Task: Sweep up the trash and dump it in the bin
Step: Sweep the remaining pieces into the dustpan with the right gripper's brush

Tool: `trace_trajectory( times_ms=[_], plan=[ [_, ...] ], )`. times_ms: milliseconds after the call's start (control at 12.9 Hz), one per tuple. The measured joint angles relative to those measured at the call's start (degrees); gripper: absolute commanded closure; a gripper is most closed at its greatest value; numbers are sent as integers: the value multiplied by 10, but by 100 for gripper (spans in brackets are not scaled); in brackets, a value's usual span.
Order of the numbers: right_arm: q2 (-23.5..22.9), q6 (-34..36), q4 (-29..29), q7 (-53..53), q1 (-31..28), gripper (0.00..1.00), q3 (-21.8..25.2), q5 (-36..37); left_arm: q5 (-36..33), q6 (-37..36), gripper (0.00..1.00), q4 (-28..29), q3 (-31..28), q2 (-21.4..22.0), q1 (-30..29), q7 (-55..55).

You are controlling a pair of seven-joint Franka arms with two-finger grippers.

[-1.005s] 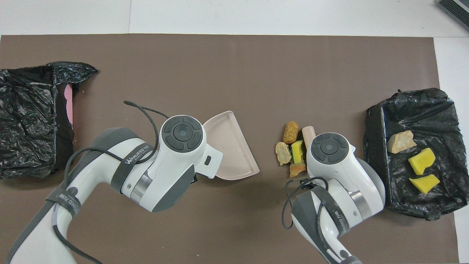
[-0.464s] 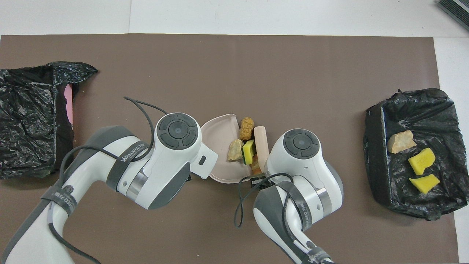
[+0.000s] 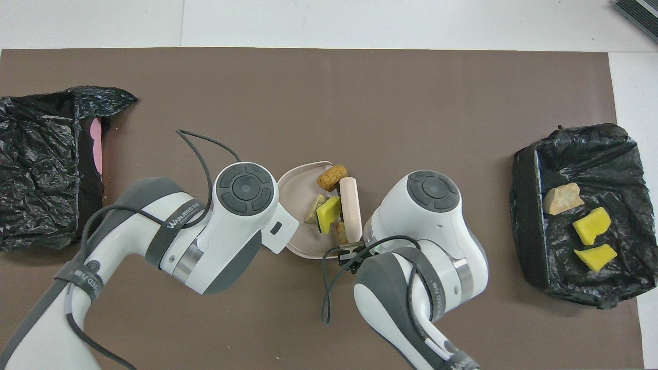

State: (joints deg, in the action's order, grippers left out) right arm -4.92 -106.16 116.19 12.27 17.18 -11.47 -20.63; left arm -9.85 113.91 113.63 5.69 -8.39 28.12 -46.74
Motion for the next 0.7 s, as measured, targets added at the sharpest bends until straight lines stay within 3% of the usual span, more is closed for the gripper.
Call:
trace_trajectory(
  times_ms=[232, 387, 696],
  plan=[
    [43, 86, -23, -85, -43, 100, 3, 15, 0, 1, 100, 1, 1, 1, 0, -2],
    [42, 79, -23, -124, -50, 100, 4, 103, 0, 1, 100, 1, 1, 1, 0, -2],
    [-35, 32, -51, -155, -45, 100, 3, 236, 0, 1, 100, 1, 1, 1, 0, -2]
  ],
)
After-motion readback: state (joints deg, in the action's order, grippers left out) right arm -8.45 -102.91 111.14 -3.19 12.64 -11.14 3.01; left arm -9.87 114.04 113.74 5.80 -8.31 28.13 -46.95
